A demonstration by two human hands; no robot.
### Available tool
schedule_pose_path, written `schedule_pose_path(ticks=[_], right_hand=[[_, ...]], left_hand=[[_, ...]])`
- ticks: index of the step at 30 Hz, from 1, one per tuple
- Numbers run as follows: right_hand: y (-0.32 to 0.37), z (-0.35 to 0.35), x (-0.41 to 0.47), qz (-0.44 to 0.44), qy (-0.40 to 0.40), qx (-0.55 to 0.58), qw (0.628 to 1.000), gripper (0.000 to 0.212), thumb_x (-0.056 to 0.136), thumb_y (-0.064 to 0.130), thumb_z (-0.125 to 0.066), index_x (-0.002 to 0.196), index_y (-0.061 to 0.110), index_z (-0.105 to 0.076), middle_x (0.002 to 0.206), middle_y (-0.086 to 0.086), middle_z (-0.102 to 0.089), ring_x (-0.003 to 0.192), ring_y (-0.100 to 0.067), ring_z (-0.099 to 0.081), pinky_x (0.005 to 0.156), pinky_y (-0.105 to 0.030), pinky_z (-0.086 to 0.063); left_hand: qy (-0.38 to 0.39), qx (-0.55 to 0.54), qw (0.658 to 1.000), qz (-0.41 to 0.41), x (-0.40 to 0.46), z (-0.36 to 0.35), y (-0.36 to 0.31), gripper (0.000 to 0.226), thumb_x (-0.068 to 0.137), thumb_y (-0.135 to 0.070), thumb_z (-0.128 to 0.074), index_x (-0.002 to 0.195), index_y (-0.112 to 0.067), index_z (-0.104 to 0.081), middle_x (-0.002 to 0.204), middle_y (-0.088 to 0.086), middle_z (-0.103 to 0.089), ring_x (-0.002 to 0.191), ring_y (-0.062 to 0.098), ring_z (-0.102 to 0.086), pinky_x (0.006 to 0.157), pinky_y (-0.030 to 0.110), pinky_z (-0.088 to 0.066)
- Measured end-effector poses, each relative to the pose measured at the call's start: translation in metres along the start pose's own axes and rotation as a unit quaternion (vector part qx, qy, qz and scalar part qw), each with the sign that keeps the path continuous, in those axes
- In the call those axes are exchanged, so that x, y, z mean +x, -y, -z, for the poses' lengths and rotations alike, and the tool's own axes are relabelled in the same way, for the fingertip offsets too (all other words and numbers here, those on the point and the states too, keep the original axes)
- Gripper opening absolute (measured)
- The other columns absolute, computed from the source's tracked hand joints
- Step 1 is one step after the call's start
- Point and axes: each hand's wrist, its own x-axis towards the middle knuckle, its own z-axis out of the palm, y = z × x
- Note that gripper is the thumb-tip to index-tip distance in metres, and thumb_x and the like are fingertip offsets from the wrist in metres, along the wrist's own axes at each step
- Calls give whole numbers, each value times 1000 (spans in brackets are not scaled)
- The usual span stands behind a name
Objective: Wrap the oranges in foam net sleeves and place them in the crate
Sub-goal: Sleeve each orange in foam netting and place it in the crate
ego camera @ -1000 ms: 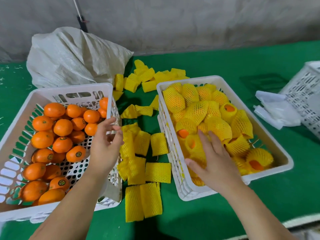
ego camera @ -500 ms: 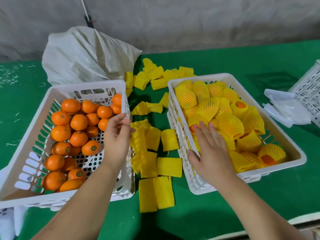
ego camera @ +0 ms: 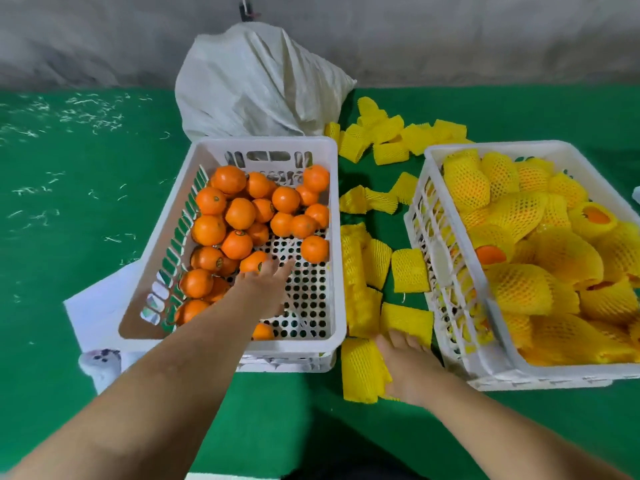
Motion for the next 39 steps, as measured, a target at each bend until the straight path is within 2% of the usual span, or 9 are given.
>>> schedule_pose_path(ticks=[5, 10, 15, 18, 21, 25, 29, 32, 39], right_hand=[[-3, -3, 13, -45, -108, 144, 983, 57, 99, 18, -55, 151, 26, -36, 148, -3, -46, 132, -27, -49, 103, -39, -47], [5, 12, 15, -145, -243, 462, 841, 56, 97, 15, -59, 136, 35, -24, 97, 1, -55, 62, -12, -54, 40, -19, -37], [17, 30, 18, -148, -269, 637, 707, 44, 94, 14, -57, 119, 30, -25, 99, -5, -51, 80, -17, -54, 61, -29, -38], [17, 36, 14, -118, -243, 663, 698, 25, 98, 22, -52, 122, 28, -47, 111, -4, -61, 98, -20, -59, 82, -37, -49], [11, 46, 8, -87, -233, 692, 678, 28, 102, 28, -50, 128, 33, -59, 123, 6, -63, 114, -20, -58, 97, -41, -47], [-11, 80, -4, -90, -305, 628, 710, 18, 92, 31, -48, 92, 29, -66, 84, 1, -62, 82, -26, -57, 66, -37, -46], [-27, 122, -18, -52, -346, 623, 700, 38, 71, 30, -45, 93, 57, -58, 107, 5, -67, 82, -26, -68, 63, -39, -59], [-35, 131, -23, 5, -384, 587, 713, 26, 78, 31, -56, 96, 48, -51, 108, 2, -62, 96, -24, -63, 81, -48, -57], [-57, 130, -21, 72, -453, 425, 781, 23, 93, 11, -69, 100, 24, -52, 88, 7, -57, 81, -13, -58, 63, -18, -43]], left_hand=[[151, 10, 988, -32, 12, -3, 4, 99, 103, -27, -67, 167, -30, 8, 176, 11, -2, 149, 40, -39, 108, 47, -48], [199, 69, 976, -56, 9, -16, -13, 78, 104, -14, -61, 166, -16, -13, 156, 19, -44, 118, 32, -57, 98, 39, -48], [202, 78, 975, -44, 0, -8, -19, 67, 106, -13, -59, 164, -10, -26, 157, 18, -45, 121, 31, -55, 99, 31, -43], [176, 45, 983, -29, -8, 3, -20, 60, 104, -42, -60, 154, -13, -46, 143, 11, -58, 111, 26, -55, 98, 36, -47], [10, -244, 970, -14, -14, 26, -15, 38, 99, -42, -64, 120, -10, -65, 102, 7, -64, 85, 23, -58, 78, 39, -51], [-257, -621, 737, -70, -52, 68, -53, 39, 97, -53, -67, 126, -26, -65, 107, -10, -74, 96, 8, -72, 75, 28, -60], [-127, -731, 645, -183, -84, 76, -121, 46, 90, -51, -74, 127, -24, -67, 111, -7, -76, 100, 14, -74, 80, 28, -62], [24, -748, 634, -198, -92, 65, -156, 42, 91, -42, -70, 123, -15, -68, 102, 5, -72, 86, 19, -68, 71, 29, -56], [17, -722, 650, -235, -83, 49, -163, 47, 83, -45, -75, 128, -32, -71, 139, 6, -64, 125, 32, -64, 105, 47, -53]])
